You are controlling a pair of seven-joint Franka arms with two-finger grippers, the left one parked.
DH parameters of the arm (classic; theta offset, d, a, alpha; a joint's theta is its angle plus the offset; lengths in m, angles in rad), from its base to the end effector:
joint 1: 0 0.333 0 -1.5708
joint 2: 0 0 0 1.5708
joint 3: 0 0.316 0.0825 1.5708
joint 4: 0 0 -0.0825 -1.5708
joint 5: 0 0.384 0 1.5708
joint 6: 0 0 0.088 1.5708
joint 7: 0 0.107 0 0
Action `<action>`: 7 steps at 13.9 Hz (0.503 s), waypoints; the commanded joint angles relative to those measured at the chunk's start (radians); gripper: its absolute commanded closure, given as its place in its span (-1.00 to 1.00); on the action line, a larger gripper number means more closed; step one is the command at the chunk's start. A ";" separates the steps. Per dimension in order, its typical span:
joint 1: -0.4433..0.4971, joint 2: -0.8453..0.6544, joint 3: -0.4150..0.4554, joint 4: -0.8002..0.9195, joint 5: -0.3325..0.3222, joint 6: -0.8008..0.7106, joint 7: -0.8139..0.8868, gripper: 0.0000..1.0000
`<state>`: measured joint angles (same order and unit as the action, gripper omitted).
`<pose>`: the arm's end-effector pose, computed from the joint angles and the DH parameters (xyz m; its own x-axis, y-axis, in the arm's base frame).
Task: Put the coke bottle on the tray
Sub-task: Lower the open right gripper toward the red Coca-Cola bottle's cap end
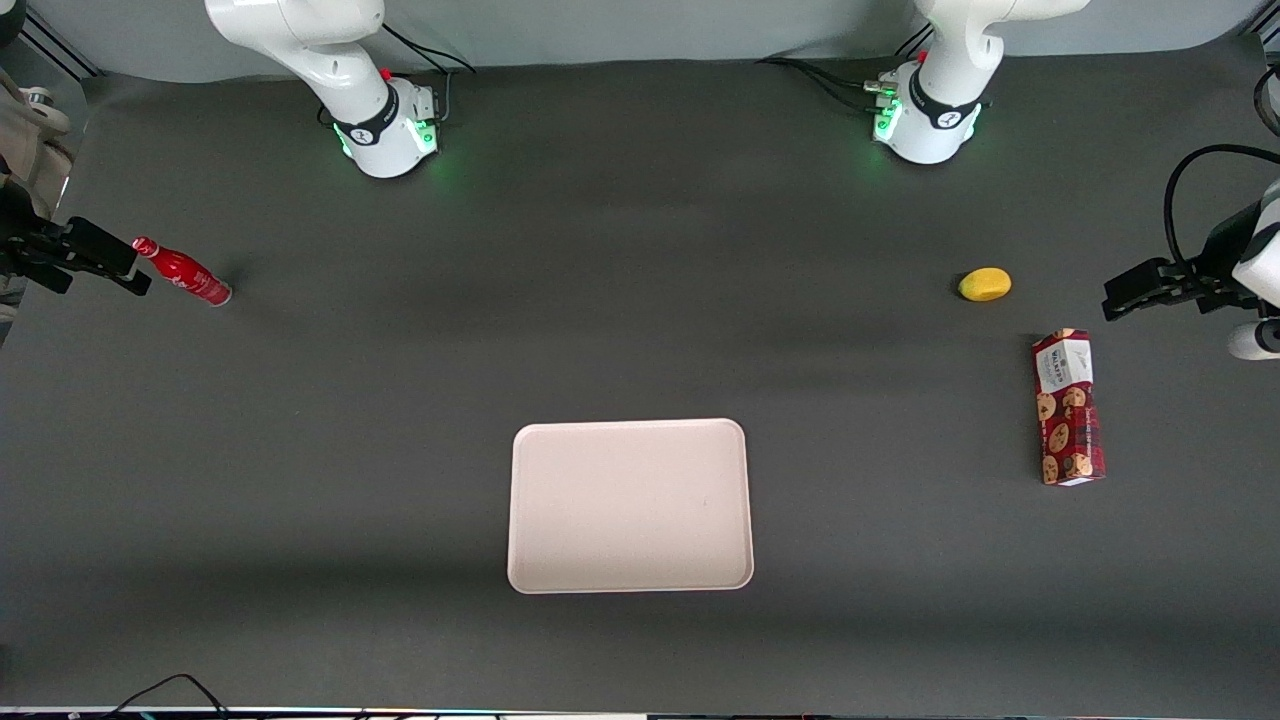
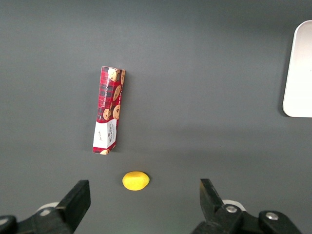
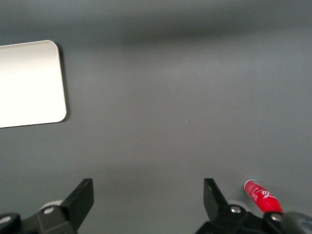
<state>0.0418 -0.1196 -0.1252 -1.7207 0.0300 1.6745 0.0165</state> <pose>0.5245 -0.0448 0.6267 0.9921 -0.1028 0.0716 -0.0997 -0.9940 -0.0461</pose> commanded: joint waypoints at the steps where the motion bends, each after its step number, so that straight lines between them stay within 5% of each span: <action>1: -0.013 -0.011 0.003 -0.011 0.021 0.005 -0.026 -1.00; 7: -0.013 -0.002 0.003 0.003 0.018 0.005 -0.023 -1.00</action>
<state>0.0359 -0.1195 -0.1252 -1.7210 0.0300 1.6745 0.0165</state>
